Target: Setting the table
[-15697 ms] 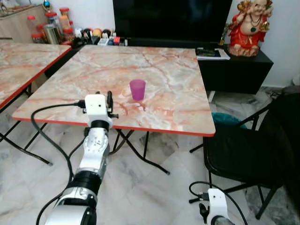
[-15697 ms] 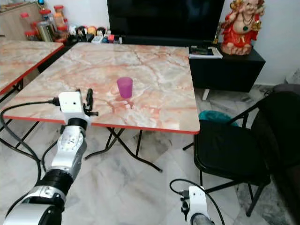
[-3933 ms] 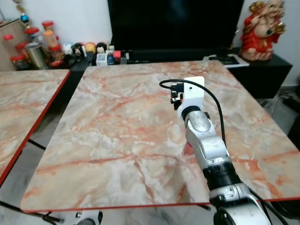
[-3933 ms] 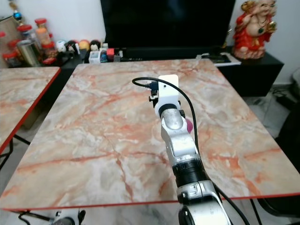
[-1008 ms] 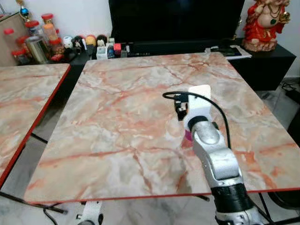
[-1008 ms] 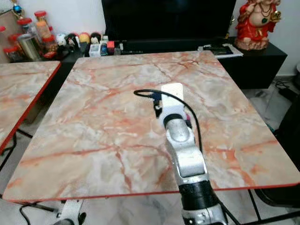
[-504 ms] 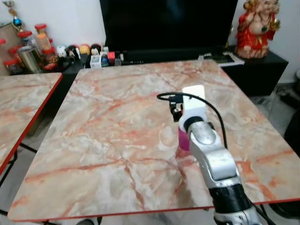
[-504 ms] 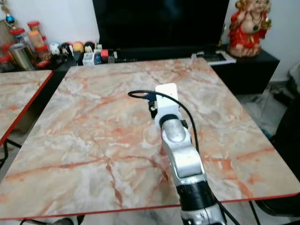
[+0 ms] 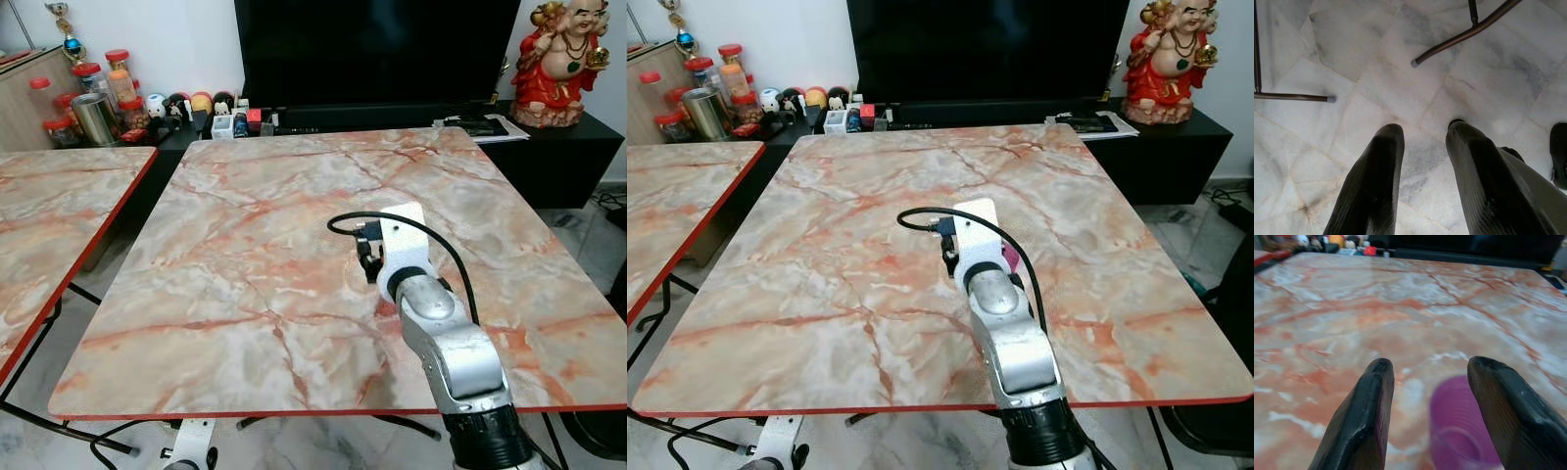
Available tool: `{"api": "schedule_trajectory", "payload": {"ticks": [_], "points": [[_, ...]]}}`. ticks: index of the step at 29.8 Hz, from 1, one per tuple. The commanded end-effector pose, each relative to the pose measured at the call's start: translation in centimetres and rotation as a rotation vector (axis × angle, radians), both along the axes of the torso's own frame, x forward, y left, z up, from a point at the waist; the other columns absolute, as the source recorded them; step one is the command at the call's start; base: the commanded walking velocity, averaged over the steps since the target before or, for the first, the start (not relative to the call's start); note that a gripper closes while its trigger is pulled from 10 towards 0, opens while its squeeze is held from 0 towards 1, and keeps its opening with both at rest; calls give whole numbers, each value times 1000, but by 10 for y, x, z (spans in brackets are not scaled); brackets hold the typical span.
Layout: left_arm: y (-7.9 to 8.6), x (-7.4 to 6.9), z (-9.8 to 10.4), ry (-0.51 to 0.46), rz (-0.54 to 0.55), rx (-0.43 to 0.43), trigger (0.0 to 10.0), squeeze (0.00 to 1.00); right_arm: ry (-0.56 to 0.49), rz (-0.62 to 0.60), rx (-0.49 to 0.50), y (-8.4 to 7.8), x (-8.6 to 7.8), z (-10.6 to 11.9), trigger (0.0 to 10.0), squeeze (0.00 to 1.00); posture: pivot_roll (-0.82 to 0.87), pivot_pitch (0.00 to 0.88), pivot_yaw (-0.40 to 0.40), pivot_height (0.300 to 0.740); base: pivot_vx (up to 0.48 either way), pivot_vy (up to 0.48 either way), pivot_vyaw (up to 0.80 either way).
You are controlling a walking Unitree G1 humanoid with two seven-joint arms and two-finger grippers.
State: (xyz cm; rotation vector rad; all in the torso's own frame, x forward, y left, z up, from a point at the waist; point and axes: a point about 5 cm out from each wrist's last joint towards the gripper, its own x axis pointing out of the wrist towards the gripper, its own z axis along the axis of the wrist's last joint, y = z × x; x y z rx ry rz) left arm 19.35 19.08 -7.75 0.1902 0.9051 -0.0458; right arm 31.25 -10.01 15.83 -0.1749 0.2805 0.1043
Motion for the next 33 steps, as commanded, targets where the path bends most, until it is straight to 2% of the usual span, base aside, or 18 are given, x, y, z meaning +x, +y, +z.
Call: {"api": "schedule_trajectory", "payload": {"ticks": [1, 19, 27, 33], "points": [[4, -1, 0, 9, -12, 12, 10000, 0, 27, -17, -1, -2, 2, -5, 10000, 0, -81, 17, 56, 736, 0, 0, 0], [7, 2, 2, 1, -9, 19, 10000, 0, 45, 15, -30, 0, 26, -15, 10000, 0, -61, 5, 66, 736, 0, 0, 0], [10, 1, 2, 8, -10, 23, 10000, 0, 39, 16, -35, -2, 30, -15, 10000, 0, -65, 7, 67, 736, 0, 0, 0], [9, 0, 1, 14, -17, 26, 10000, 0, 71, 10, -31, 0, 27, -23, 10000, 0, -65, 8, 72, 736, 0, 0, 0]]}}
